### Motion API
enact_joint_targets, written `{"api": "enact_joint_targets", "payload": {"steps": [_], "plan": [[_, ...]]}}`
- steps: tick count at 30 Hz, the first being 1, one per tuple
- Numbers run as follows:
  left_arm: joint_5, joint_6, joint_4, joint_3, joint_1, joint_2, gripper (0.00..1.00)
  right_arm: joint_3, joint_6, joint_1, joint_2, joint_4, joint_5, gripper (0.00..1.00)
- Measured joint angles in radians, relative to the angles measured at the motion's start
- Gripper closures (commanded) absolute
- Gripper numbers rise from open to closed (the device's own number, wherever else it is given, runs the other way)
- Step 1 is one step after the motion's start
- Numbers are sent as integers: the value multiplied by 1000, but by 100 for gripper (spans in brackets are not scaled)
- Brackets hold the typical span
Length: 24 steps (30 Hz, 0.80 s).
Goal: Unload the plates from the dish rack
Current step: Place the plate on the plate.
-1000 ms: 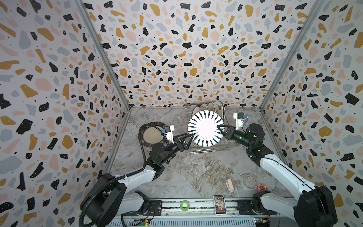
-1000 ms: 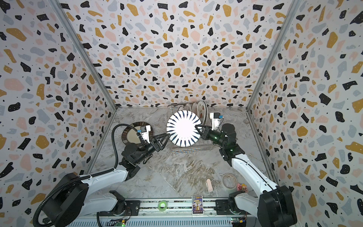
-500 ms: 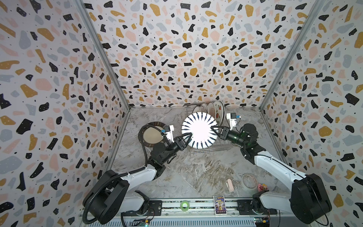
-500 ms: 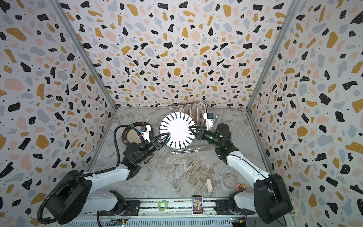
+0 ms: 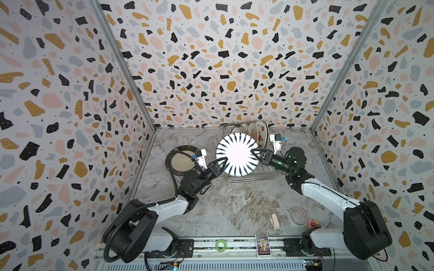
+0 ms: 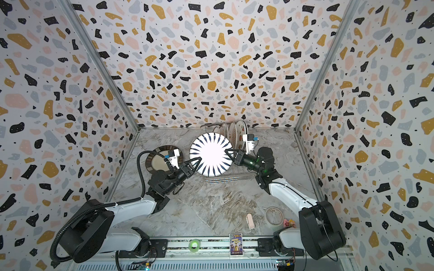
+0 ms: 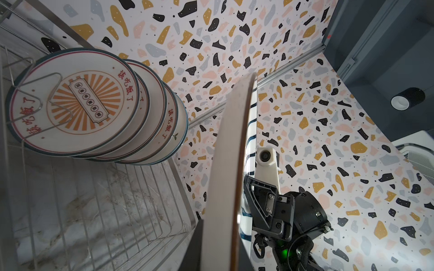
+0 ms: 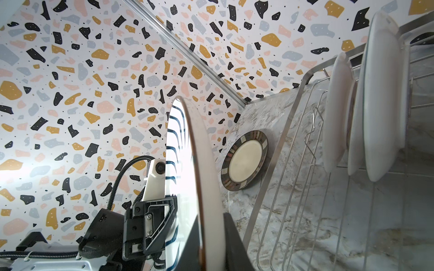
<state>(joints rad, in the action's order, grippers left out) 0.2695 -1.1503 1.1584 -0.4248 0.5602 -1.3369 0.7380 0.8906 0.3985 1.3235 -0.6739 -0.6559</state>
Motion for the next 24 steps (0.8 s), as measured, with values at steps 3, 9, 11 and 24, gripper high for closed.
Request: {"api": "enact_joint_targets", "payload": {"steps": [3, 9, 11, 24], "plan": [[-10, -5, 0, 0, 0, -15, 98, 0, -14, 0, 26, -4, 5, 68], [-33, -8, -41, 0, 5, -34, 100, 0, -45, 15, 58, -2, -8, 36], [-41, -13, -43, 0, 6, -37, 100, 0, -55, 19, 59, -5, -11, 27], [-54, -25, -101, 3, -43, -35, 100, 38, -153, 27, 31, 89, 93, 1]]}}
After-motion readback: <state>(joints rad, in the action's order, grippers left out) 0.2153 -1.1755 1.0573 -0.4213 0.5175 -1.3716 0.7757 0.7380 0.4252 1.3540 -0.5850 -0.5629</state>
